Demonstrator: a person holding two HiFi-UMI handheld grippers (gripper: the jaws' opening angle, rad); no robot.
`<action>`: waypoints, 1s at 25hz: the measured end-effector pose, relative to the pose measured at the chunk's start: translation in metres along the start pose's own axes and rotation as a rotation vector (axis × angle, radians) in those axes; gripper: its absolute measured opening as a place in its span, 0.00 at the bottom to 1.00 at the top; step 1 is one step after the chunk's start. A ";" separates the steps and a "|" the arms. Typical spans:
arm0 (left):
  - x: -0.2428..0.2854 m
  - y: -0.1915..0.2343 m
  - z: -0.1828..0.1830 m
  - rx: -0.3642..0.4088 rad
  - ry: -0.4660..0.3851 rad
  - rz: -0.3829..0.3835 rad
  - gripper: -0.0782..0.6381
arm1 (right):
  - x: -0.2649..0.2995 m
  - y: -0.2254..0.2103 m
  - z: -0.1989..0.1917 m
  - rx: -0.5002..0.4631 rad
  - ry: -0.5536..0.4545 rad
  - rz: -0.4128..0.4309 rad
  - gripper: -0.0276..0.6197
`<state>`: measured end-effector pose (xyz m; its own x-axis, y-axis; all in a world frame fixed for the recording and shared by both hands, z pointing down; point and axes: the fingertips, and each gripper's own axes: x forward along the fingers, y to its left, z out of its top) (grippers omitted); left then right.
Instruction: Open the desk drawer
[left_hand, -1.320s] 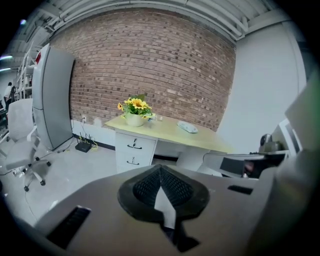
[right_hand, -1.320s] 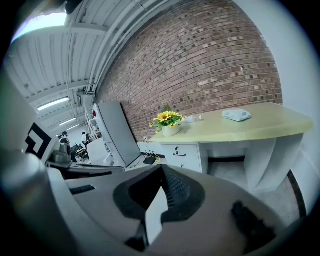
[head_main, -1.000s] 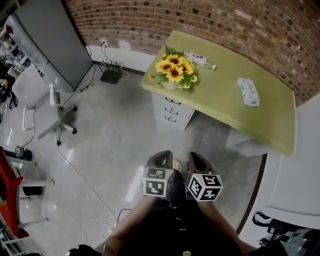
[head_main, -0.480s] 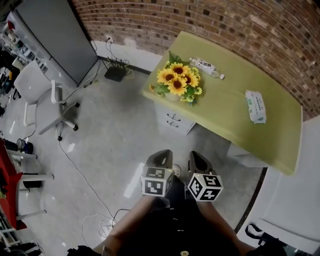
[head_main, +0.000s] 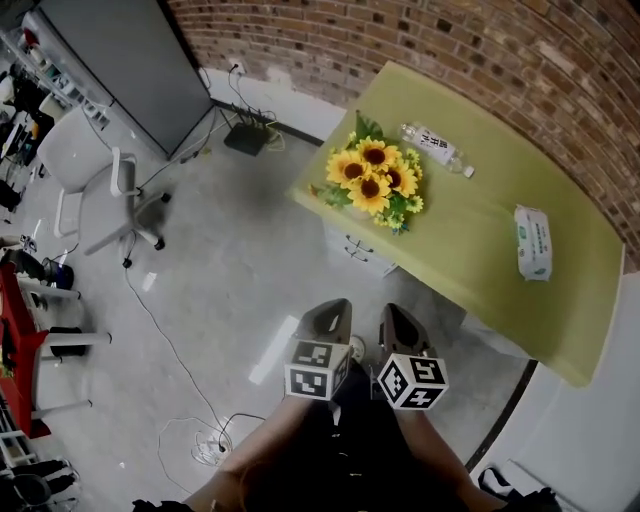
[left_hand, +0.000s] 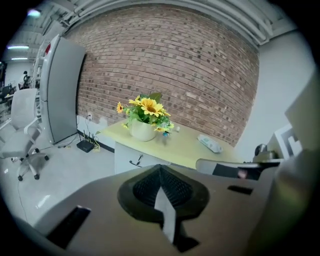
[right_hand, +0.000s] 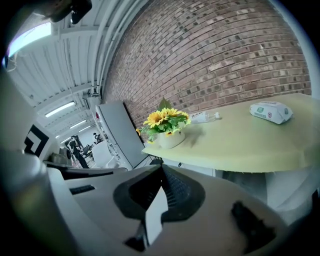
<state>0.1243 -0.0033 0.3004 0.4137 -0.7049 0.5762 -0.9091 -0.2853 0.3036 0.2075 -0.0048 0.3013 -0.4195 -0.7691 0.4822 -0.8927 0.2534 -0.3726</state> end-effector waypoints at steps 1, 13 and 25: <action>0.004 0.002 0.003 -0.010 -0.012 0.000 0.12 | 0.005 -0.001 0.001 -0.007 -0.005 0.004 0.05; 0.045 0.043 0.008 -0.044 -0.141 -0.072 0.12 | 0.052 0.001 0.004 -0.030 -0.209 -0.002 0.05; 0.108 0.110 -0.042 -0.127 -0.123 -0.119 0.12 | 0.126 -0.010 -0.067 -0.056 -0.209 -0.011 0.05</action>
<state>0.0716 -0.0835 0.4278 0.5014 -0.7473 0.4362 -0.8376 -0.2927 0.4613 0.1524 -0.0649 0.4191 -0.3714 -0.8755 0.3092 -0.9074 0.2718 -0.3204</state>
